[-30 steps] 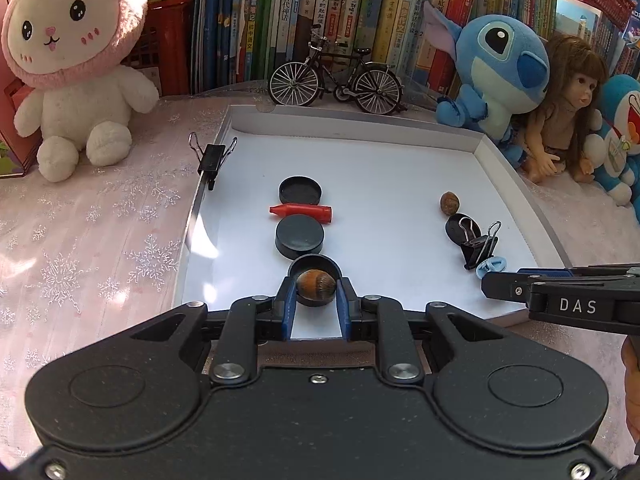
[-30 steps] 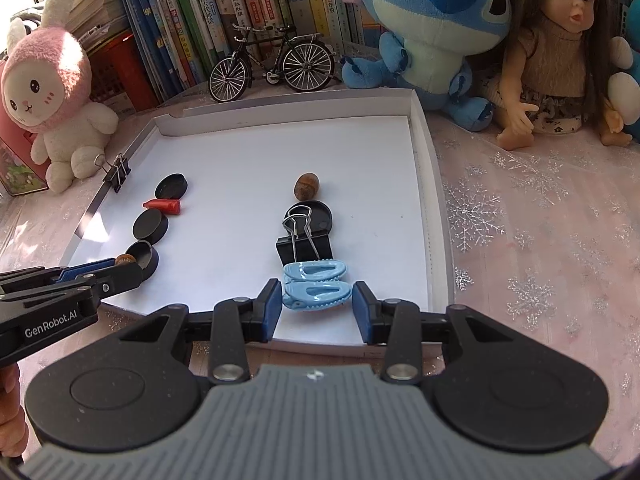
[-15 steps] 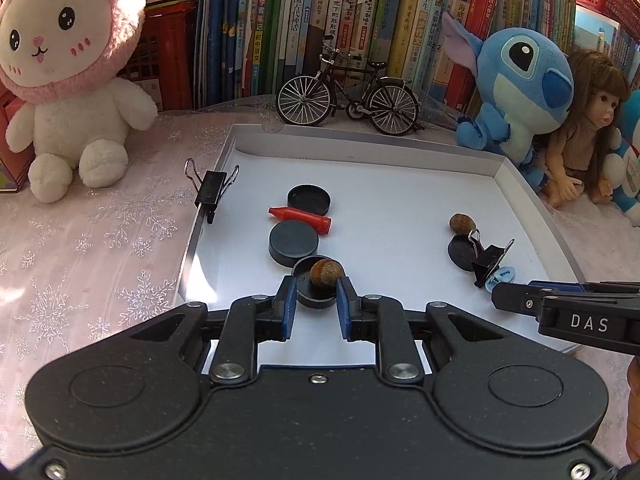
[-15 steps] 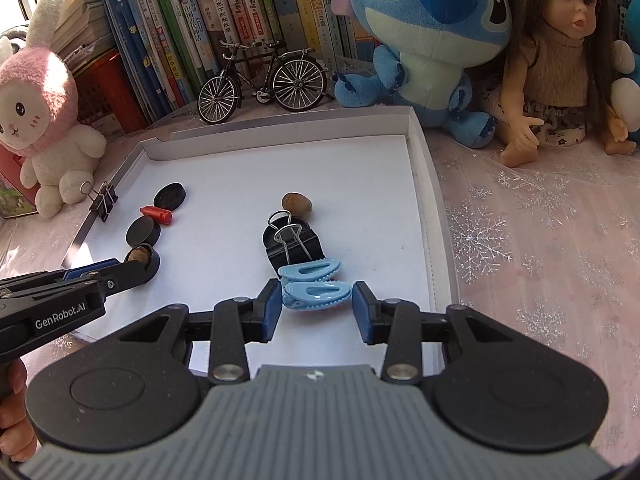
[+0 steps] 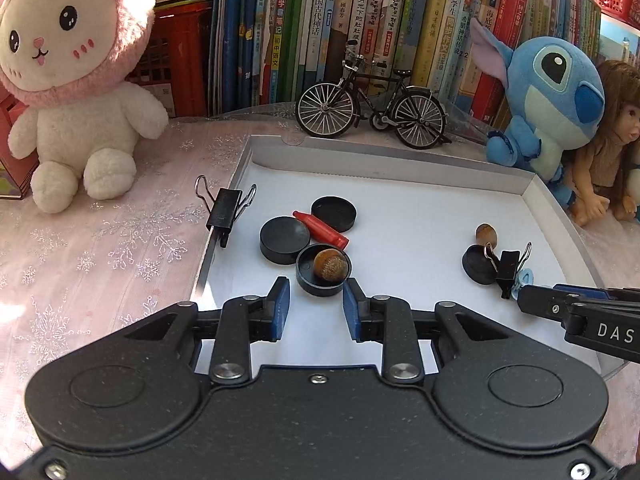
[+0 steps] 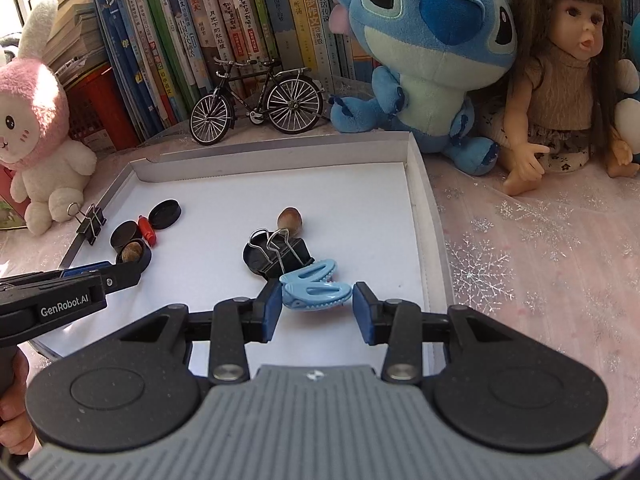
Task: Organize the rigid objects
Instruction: 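Open the left gripper to drop the acorn in the cup while the right releases the blue clip, then move both open grippers back toward the red crayon and glass marble on the table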
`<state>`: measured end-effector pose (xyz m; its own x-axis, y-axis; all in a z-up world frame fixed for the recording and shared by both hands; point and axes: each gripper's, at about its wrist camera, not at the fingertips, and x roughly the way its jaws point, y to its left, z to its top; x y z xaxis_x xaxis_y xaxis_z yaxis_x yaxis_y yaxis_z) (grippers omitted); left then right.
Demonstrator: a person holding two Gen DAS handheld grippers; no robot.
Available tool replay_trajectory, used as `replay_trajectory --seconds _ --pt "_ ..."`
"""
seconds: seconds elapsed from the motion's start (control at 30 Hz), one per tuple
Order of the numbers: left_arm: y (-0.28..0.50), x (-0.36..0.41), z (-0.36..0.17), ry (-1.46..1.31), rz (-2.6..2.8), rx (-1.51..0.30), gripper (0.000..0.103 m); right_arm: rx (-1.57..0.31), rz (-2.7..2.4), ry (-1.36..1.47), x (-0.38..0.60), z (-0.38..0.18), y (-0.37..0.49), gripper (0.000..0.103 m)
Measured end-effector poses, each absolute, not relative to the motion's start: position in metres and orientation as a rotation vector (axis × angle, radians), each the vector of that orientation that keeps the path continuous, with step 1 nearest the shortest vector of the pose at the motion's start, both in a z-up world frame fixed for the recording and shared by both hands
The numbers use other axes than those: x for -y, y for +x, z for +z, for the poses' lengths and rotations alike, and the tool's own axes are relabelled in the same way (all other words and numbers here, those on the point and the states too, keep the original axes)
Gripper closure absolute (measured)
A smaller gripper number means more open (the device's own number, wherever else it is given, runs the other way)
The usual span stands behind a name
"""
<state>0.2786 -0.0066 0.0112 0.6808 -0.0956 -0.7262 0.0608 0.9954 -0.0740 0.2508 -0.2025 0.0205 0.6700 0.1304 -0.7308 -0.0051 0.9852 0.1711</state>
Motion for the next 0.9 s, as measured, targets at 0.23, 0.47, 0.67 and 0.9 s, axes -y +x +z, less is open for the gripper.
replay_trajectory --seconds 0.23,0.47,0.67,0.9 --pt "0.263 0.004 0.018 0.004 -0.080 -0.780 0.050 -0.808 0.101 0.147 0.203 0.024 0.240 0.032" --pt "0.237 0.008 0.033 0.025 -0.133 -0.731 0.028 -0.751 0.130 0.121 0.202 0.033 0.221 0.020" --pt "0.212 0.011 0.044 0.054 -0.179 -0.688 0.023 -0.713 0.154 0.095 0.202 0.038 0.202 0.018" --pt "0.183 0.009 0.046 0.056 -0.213 -0.685 0.021 -0.678 0.179 0.083 0.208 0.041 0.171 0.017"
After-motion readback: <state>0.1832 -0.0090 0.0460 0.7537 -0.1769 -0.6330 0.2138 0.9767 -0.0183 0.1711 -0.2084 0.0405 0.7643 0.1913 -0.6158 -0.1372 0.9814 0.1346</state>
